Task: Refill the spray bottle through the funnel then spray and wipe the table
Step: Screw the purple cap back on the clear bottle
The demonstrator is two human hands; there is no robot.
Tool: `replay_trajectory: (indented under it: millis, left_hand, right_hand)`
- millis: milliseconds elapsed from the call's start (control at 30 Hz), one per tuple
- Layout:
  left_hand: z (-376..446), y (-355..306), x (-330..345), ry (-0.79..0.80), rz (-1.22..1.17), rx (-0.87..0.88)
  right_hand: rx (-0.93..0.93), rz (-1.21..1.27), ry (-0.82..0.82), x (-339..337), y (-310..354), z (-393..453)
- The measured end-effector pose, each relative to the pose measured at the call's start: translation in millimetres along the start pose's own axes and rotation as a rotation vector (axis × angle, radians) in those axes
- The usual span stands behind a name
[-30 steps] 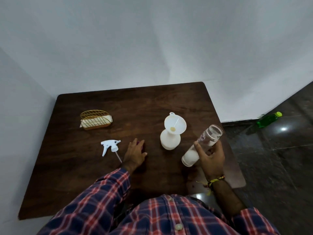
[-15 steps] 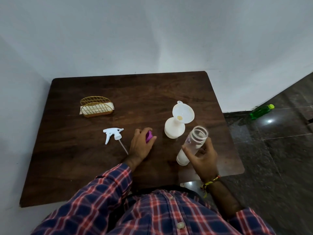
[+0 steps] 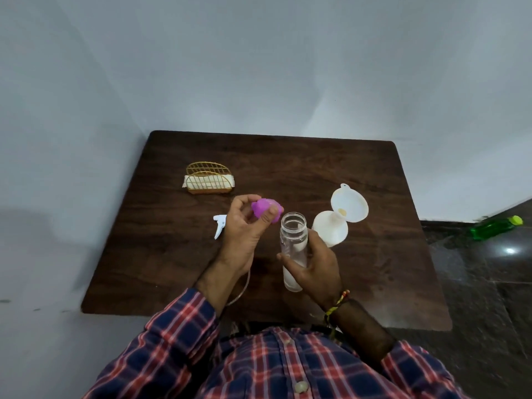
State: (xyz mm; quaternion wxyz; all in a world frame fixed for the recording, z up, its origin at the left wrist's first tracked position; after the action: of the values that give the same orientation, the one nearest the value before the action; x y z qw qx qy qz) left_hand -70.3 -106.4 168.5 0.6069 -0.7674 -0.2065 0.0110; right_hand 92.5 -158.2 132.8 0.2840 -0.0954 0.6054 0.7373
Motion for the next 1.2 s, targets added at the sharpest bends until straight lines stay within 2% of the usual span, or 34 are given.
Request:
replay_trajectory:
  millis: [100,233,367,600,867,1067,1200]
  left_hand:
    - [-7,-16,0,0.035,0.006,0.089]
    - [-19,-23,7,-0.063,0.052,0.167]
    - [-25,-22,12,-0.156,0.084,0.201]
    - [-30,-28,16,-0.193,0.268,0.354]
    - [-23,-53,14,0.105,0.285,0.347]
    - [-17,-67,13,0.199,0.258,0.330]
    - [-15,-62,20,0.120,0.258,0.348]
  right_hand:
    - [-0.054,-0.090,0.051,7,3,6]
    - [-0.118,-0.145,0.086,10,7,14]
    - [-0.157,-0.125,0.091,10,11,23]
    - [-0.169,-0.024,0.047,7,20,29]
    - [-0.078,0.287,0.137,-4,28,35]
    - [-0.110,0.332,0.183,-9,35,49]
    - [-0.138,0.303,0.143,-13,37,52]
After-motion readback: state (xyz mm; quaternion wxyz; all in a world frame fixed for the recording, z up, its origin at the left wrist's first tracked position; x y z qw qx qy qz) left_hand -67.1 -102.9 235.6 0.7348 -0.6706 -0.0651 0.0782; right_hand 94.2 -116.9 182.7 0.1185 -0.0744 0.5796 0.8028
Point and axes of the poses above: each hand's wrist, its own z-axis towards the middle knuckle, its own x-axis out of the palm, y = z × x, the point moved 3 cm from there along z, towards the middle knuckle, and after that the axes turned 12 degrees about -y, right-handed, at the moved point
